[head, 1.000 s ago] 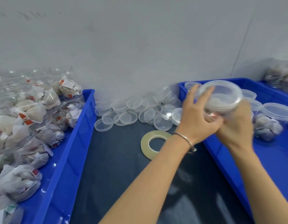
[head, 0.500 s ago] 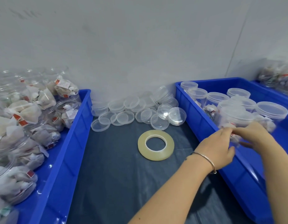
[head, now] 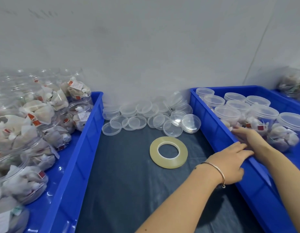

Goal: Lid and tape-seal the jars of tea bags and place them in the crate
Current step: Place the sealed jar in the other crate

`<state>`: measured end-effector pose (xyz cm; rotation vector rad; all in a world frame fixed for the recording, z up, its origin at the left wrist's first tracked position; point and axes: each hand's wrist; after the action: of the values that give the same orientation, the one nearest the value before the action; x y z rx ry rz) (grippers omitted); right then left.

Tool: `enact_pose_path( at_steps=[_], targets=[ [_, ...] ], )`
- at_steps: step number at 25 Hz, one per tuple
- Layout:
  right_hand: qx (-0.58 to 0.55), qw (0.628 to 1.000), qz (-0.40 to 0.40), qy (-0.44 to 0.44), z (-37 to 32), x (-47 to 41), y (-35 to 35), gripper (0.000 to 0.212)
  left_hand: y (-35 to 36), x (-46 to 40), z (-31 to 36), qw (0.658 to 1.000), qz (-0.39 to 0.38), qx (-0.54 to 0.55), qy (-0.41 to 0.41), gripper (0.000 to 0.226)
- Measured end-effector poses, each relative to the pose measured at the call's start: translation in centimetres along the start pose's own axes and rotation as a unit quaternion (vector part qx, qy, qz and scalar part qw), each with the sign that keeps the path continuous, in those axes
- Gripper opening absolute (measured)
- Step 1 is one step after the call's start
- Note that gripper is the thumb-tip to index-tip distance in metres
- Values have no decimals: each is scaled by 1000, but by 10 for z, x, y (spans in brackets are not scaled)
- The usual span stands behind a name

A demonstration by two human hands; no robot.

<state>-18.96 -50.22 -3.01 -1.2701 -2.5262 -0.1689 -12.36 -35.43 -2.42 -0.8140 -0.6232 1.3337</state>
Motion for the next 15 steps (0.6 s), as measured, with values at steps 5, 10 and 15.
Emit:
enact_pose_path(
  at_steps=[5,10,15],
  targets=[
    [210,960,101,-154,-14,3,15,35,-11,17,-8,1000,4,2,-4,52],
    [295,871,198,-339,-12,23,90,31,-52,64,-46,991,96,-15,-86,32],
    [236,893,31,-382,4,43,227,32,-117,127,-104,924,286,-33,-253,27]
  ],
)
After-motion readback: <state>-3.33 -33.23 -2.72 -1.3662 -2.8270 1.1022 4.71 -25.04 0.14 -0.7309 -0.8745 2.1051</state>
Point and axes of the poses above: each hand's wrist, its own x-axis away from the middle knuckle, its own y-axis out of the palm, z = x × y, and after that the axes turned 6 degrees about -z, right-handed
